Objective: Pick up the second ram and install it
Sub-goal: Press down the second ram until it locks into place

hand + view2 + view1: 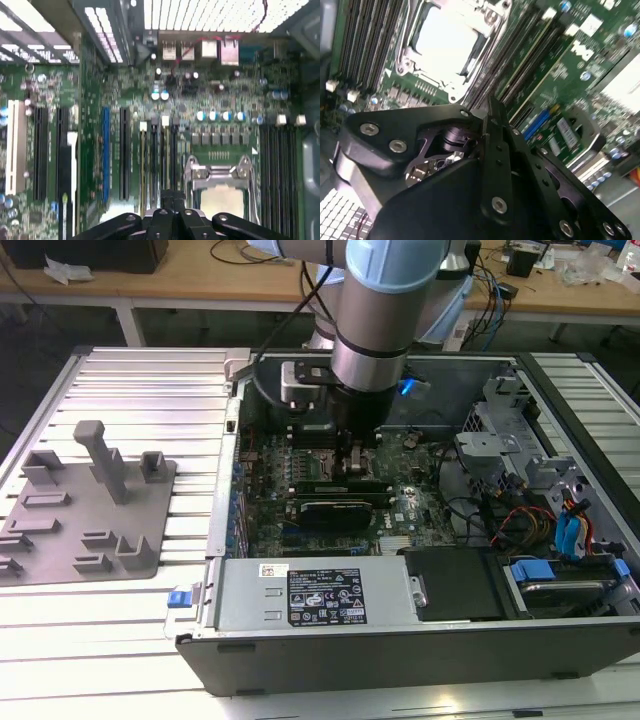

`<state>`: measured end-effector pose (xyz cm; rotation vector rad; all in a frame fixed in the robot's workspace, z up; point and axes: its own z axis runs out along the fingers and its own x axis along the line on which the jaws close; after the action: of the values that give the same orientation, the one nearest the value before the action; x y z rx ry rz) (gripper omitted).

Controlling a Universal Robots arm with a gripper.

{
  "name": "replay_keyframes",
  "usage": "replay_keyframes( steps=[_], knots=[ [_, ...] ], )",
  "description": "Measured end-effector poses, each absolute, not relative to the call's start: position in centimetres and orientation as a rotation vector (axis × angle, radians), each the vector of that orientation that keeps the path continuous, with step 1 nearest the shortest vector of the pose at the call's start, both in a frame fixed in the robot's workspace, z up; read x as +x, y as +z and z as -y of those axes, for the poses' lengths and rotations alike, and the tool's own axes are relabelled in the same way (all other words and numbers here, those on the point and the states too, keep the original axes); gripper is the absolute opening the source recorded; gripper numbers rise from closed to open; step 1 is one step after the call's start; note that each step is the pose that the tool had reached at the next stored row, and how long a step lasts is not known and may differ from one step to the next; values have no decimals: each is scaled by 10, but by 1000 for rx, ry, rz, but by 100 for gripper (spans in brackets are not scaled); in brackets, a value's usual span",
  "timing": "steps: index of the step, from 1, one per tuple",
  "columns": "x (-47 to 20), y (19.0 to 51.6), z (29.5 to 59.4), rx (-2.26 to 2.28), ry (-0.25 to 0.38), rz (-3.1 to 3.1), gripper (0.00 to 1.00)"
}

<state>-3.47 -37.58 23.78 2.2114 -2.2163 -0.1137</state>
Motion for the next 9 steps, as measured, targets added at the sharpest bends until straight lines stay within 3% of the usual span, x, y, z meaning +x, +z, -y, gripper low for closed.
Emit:
replay_keyframes(
  steps=[9],
  knots=[
    [-47, 229, 373, 2211, -114, 2216, 8]
  ],
)
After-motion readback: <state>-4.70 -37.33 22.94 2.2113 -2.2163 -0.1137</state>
